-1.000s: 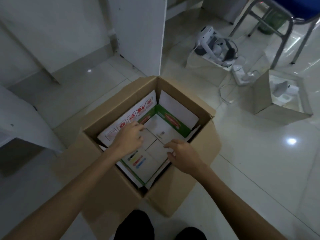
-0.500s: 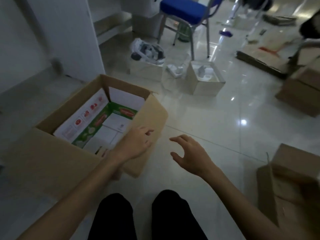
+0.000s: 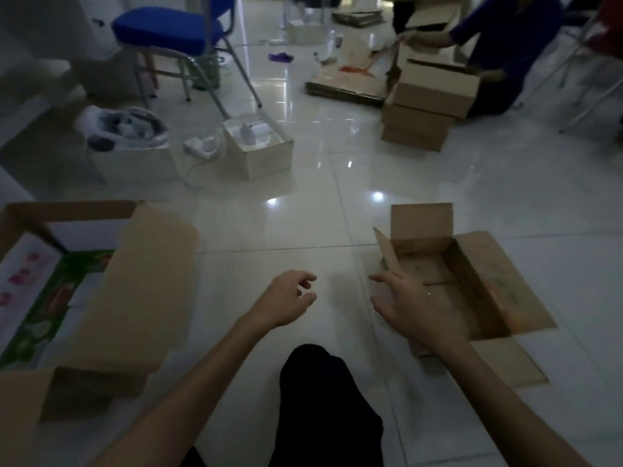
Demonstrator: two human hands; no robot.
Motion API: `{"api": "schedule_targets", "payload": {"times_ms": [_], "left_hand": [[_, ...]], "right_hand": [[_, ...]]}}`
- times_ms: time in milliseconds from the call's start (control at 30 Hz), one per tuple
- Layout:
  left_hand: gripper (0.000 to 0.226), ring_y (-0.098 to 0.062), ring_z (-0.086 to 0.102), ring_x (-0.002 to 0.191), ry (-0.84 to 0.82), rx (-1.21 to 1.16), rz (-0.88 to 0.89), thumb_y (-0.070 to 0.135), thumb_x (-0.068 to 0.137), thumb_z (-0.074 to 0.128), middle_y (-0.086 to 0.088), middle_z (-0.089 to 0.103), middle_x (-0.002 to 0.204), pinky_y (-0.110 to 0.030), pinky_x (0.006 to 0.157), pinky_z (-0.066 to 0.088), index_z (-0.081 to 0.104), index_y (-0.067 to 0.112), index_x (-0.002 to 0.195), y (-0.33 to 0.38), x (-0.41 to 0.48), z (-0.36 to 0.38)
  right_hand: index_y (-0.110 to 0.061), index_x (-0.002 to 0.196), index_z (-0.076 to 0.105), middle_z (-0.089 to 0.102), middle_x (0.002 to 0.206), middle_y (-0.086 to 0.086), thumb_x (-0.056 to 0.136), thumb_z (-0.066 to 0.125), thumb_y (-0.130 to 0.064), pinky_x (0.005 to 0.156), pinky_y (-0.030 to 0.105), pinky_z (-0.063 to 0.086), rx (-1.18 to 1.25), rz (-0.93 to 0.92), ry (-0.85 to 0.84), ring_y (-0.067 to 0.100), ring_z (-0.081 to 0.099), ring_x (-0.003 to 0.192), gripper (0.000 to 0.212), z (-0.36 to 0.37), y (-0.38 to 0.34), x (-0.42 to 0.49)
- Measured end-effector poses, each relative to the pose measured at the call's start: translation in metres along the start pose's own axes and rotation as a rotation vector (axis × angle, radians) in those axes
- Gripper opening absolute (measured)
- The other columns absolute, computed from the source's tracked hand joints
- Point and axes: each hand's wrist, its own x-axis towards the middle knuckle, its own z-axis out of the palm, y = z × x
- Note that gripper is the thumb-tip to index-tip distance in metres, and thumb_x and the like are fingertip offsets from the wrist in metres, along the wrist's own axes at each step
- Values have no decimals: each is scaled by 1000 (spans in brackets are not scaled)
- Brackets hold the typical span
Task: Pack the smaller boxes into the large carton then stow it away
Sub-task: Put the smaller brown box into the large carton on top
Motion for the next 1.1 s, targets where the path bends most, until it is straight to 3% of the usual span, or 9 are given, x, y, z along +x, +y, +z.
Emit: {"api": "schedule_targets", "payload": {"times_ms": [200,367,533,667,767,833,933,1000,1100], "left_hand": [[36,-13,59,81,-123,7,26,23,87,58,-3,61,110,-23,78,46,57,17,122,45,40,66],[41,-8,55,78,-199,-11,-4,24,87,57,2,53,105,-25,74,45,52,17,127,67,76,119],[50,-22,56,104,-294,3,-61,26,86,57,-8,50,126,-34,90,49,43,19,134,74,111,163],[69,-24,48,114,-340,-33,-128,31,85,60,-13,32,138,-29,89,44,26,17,143,77,134,193],[79,-31,37,128,-291,-74,-200,21,84,62,-15,25,144,-34,96,39,11,13,144,78,146,212],[80,-33,43,122,-283,-159,-255,15,86,59,-16,31,144,-38,96,43,3,9,143,79,151,222],[73,-33,54,97,-265,-233,-398,21,91,52,-19,47,131,-43,83,53,-2,14,140,79,153,233],[70,-32,56,90,-221,-247,-422,21,93,50,-19,49,130,-48,78,56,-1,16,141,77,153,238],[64,-29,54,83,-169,-251,-411,8,92,48,-18,53,125,-50,73,58,9,15,142,73,155,240]], "right_hand": [[-13,115,63,65,111,8,83,65,-18,84,41,51,8,120,50,26,62,100,33,-22,81,-17],[-14,115,62,64,112,7,83,62,-16,84,37,51,-25,274,78,23,62,101,32,-28,155,-25],[-10,116,62,64,116,10,82,60,-16,93,37,48,-42,465,72,24,60,107,35,-31,230,-23],[-10,115,61,65,115,14,82,58,-17,78,37,52,36,671,144,27,61,93,34,-38,289,-14],[-6,126,52,56,126,19,82,61,-31,87,44,52,41,909,281,33,56,108,51,-43,328,-9],[-4,132,41,44,132,24,81,60,-35,94,48,47,45,1119,311,40,47,117,63,-43,350,-11],[-4,138,26,33,141,23,81,56,-30,102,49,37,145,1405,306,40,35,127,70,-41,372,-18],[-1,137,20,37,140,23,79,62,-25,100,45,42,345,1457,381,39,40,125,76,-38,383,-22],[-3,136,17,44,135,22,77,69,-19,85,37,43,662,1412,570,35,48,119,81,-34,388,-28]]}}
